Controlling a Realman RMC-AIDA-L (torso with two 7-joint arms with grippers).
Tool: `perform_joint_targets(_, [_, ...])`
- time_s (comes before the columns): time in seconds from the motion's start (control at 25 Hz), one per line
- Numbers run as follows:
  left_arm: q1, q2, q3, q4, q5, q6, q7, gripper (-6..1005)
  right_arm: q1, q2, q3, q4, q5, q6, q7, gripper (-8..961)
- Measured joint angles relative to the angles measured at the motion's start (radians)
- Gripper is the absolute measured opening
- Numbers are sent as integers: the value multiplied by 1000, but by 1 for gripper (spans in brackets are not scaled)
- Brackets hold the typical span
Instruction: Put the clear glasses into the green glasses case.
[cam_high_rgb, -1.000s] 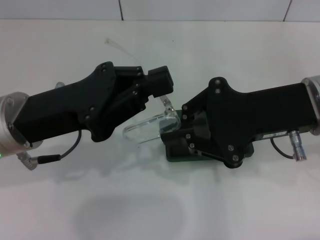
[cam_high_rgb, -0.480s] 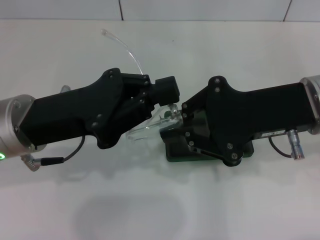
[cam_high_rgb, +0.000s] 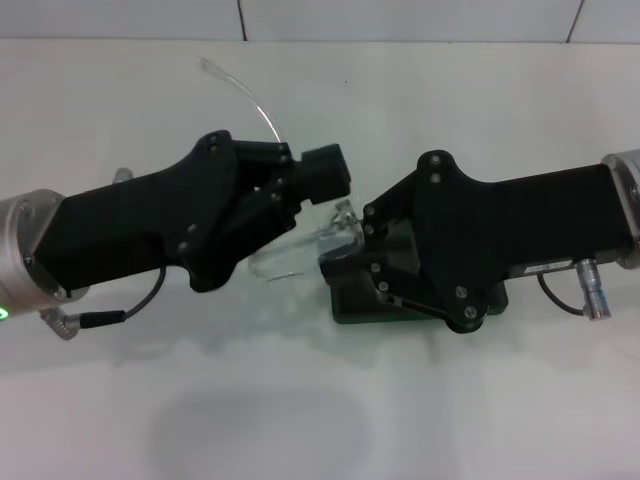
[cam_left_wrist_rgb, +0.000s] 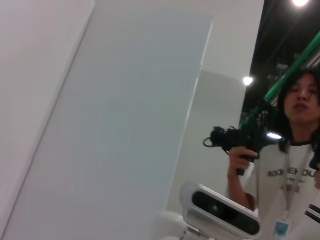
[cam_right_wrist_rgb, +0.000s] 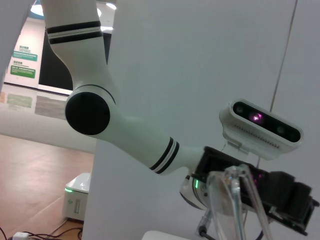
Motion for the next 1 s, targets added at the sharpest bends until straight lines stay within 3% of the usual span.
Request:
perform_joint_targets(0.16, [-10,6,-6,-54,-31,1,33,56,-2,0,0,1,0,-3,-5,55])
perform_joint_targets(0.52, [-6,6,-13,-56,-32,1,46,56,-9,0,2,9,12,-12,-15,54])
perform_joint_targets(0.72, [1,9,-109,-70,-22,0,60,57,-28,-4,7,6,37,-37,-34,54])
perform_joint_targets(1.0, [25,39,-269,-94,-17,0,57,57,-78,-4,93,-4,97,-132,-75,54])
